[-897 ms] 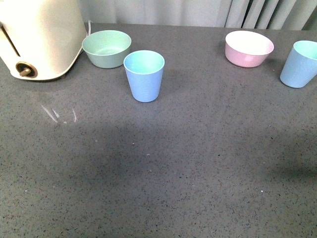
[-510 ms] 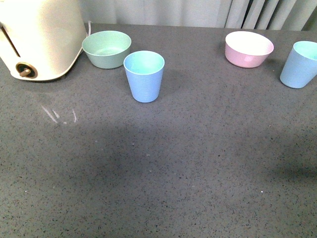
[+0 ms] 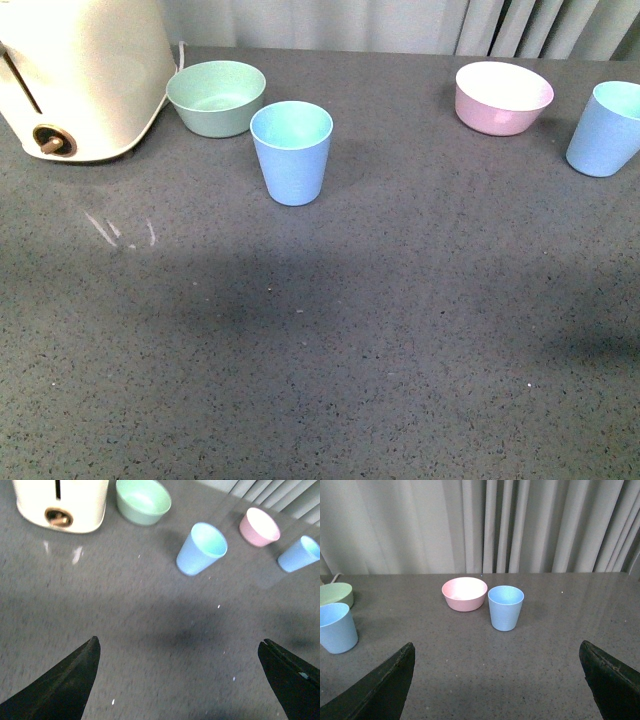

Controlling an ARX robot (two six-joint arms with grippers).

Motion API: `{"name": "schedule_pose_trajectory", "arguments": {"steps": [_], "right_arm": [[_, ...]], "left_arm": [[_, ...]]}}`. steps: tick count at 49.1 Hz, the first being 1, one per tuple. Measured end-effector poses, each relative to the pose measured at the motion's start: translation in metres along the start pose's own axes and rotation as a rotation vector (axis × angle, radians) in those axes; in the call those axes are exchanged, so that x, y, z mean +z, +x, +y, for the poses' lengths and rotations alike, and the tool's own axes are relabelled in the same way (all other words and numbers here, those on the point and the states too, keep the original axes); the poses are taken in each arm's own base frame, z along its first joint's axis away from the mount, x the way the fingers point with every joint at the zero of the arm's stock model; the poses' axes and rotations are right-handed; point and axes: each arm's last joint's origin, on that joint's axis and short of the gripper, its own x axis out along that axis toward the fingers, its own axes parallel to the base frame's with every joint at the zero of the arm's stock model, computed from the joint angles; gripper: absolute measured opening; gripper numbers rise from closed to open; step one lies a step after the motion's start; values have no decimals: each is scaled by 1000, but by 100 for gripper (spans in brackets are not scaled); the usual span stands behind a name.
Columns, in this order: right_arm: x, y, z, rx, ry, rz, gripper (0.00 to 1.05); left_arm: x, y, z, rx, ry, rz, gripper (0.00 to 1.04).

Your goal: Stack blue cups with both arms

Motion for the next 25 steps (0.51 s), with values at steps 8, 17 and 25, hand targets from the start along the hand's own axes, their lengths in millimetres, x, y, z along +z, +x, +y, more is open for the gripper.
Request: {"name": "schedule_pose_trajectory", "arguments": {"steps": [8,17,25], "right_arm": [[0,0,0,0,0,0,96],[0,0,0,0,0,0,96],[0,0,0,0,0,0,96]], "left_arm": [[54,64,-6,3,-1,13,96],[62,120,-17,-18,2,141,96],[75,162,-36,-28,20,185,96]]}}
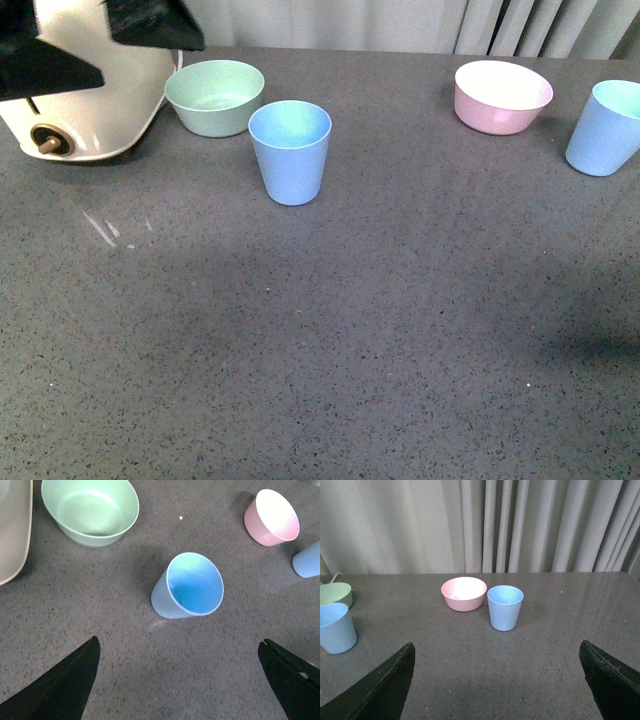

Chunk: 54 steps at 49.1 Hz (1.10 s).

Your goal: Stack blue cups with both arms

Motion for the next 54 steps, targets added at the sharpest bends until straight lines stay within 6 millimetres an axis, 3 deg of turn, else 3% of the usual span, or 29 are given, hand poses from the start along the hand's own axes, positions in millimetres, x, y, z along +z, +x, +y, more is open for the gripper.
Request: {"name": "schedule_pose_trajectory", "arguments": {"steps": [7,18,30,52,54], "right_arm": [[0,0,0,0,0,0,96],[0,0,0,0,0,0,96],[0,0,0,0,0,0,96],[0,0,0,0,0,0,96],[0,0,0,0,0,0,96]], "left_arm": [[13,31,-9,23,11,22,96],[14,68,-13,60,12,78,96],[16,90,-19,92,23,104,96],[-3,127,-23,192,69,176,96],[-3,131,-23,200,71,182,89]]}}
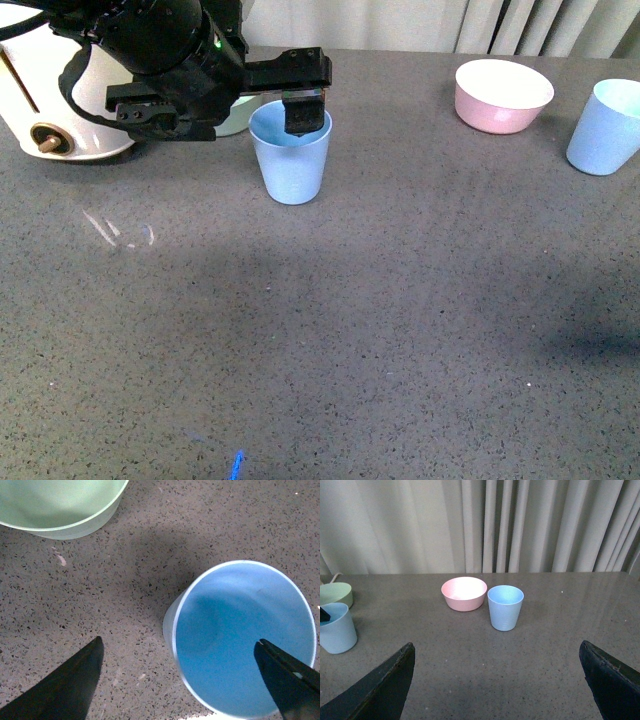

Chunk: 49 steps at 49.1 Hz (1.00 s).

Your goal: Stack blue cups with both arms

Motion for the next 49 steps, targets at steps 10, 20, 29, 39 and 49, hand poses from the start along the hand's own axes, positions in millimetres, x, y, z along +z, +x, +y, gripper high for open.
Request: {"name": "schedule_pose_trajectory", "arguments": {"steps": [10,20,29,39,49], "right_arm": [[0,0,0,0,0,0,96],[0,0,0,0,0,0,96],[0,0,0,0,0,0,96],[0,0,0,0,0,0,96],[0,0,0,0,0,0,96]], "left_arm": [[6,11,-6,60,9,11,49],[-3,12,-24,46,30,52,15],[-14,6,-49,11,50,111,2],[-22,-9,-81,-37,90,122,2],[-32,-10,-100,-31,131,138,2]]}}
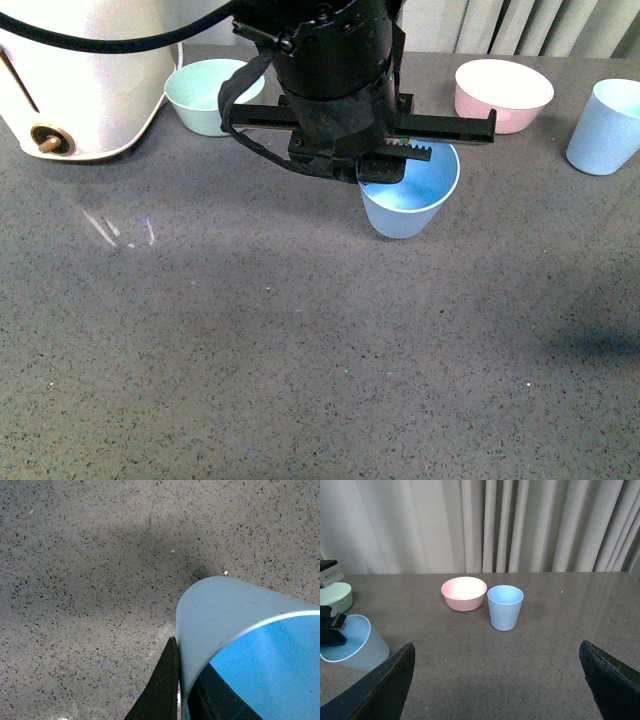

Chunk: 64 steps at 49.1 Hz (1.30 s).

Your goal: Stack blue cups with both arms

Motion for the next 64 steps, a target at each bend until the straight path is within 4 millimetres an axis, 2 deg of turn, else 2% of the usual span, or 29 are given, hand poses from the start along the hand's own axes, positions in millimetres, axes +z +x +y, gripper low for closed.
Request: {"name": "schedule_pose_trajectory", "arguments": {"steps": [20,28,41,44,49,50,53,64], "right_arm": [[0,0,0,0,0,0,96],[0,0,0,0,0,0,96],[0,0,0,0,0,0,96],[0,0,0,0,0,0,96],[0,0,0,0,0,0,96],[0,0,0,0,0,0,96],[0,0,0,0,0,0,96],[0,0,0,0,0,0,96]], "left_arm": [[-11,12,-13,4,11,51,3],[-13,12,-15,-4,5,61,32],[-11,11,-15,-16,-12,59,63],[-7,6,-14,-20,-17,35,74],[-3,-3,-13,-34,-24,8,86],[-1,-9,-12,-43,-28,-10,91],[2,-18,-9,-59,-35,-34,98],[8,-55,10,-100,-69,-137,96]]}}
